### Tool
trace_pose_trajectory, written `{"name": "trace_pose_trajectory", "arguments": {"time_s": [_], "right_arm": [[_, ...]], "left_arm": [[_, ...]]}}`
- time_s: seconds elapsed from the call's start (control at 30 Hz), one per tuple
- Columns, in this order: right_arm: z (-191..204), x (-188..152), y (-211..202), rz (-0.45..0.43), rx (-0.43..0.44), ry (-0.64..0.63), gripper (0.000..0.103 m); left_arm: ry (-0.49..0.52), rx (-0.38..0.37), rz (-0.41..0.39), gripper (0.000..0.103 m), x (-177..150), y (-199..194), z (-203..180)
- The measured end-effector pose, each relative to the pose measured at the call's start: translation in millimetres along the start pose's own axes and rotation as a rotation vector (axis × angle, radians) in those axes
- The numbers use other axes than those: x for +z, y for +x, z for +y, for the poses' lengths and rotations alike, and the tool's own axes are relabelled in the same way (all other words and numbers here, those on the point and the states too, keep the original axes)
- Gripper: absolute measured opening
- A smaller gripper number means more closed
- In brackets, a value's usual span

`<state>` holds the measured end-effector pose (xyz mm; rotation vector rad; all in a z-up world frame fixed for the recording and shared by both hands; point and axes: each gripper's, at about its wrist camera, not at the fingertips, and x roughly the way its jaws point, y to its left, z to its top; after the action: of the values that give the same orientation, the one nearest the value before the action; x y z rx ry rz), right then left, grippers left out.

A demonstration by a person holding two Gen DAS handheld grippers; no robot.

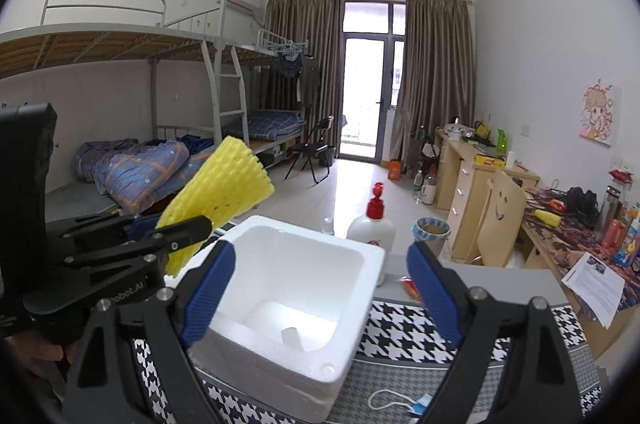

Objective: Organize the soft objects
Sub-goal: 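Lower the yellow net into the foam box and open the left gripper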

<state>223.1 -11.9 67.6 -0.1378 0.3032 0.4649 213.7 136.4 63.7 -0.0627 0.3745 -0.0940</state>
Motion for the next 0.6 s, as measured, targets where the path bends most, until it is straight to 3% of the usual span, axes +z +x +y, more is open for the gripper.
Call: {"name": "trace_pose_trajectory", "arguments": {"time_s": [0.1, 0.6], "right_arm": [[-5.9, -1.4, -8.0, -0.017, -0.022, 0.013, 0.102], [-26.3, -13.6, -28.9, -0.04, -0.1, 0.021, 0.103]], "left_arm": [[0.002, -0.012, 0.007, 0.022, 0.1, 3.0, -4.9], [0.029, -0.044, 0.035, 0.022, 2.0, 21.3, -35.1]]}}
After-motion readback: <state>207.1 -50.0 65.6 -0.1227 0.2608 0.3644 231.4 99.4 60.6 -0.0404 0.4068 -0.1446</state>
